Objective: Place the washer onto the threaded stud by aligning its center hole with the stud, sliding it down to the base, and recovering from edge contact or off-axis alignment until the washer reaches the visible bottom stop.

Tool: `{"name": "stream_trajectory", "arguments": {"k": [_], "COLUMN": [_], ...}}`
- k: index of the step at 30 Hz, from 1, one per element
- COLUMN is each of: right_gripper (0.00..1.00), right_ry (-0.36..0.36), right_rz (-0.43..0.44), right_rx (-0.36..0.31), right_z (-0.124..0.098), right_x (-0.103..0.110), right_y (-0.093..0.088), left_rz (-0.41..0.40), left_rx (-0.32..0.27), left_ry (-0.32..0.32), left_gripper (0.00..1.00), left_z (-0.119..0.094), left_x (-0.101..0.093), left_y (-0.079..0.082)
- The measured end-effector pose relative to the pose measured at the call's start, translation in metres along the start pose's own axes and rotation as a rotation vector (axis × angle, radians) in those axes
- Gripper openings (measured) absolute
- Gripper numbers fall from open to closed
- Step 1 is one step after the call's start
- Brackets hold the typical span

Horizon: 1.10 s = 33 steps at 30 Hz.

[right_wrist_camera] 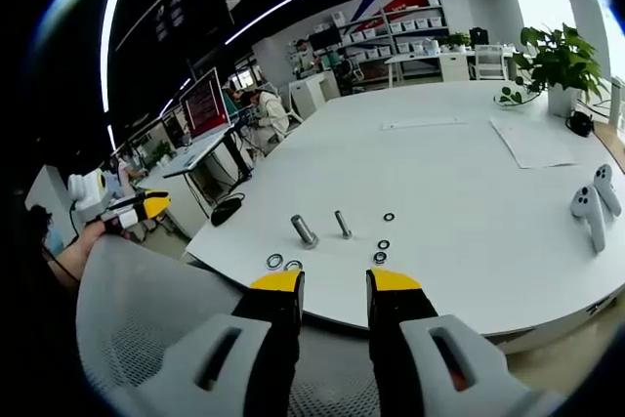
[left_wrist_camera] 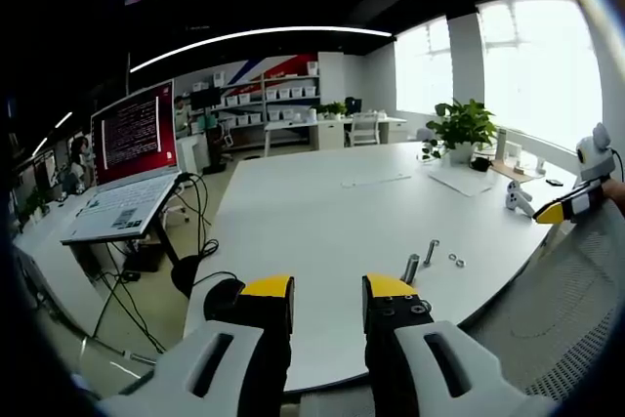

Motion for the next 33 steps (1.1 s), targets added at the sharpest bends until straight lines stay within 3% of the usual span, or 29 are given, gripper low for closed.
{"name": "stream_trajectory", "arguments": {"k": [33], "right_gripper": [0.28], "right_ry": [0.006], "right_rz": [0.004], "right_rx": [-0.008], "right_z": [-0.0003], "right_x": [0.0015], "right_y": [0.0002], "left_rz": [0.001], "left_rx": [0.000], "left_ry": [0.003], "left_gripper": [0.26], "left_z": [0.0001], "left_x": [0.0004], "left_y": [-0.0001]}}
Point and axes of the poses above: the point that each gripper's makers call its tool centre point, and the gripper's own axes: z roughly forward along the fingers, x roughly to its left, y roughly out of its top, the point moved 7 cm from there along -z, roughly backward along the fingers, and after that the axes turned 3 degrees about x, right-handed, at the moved point
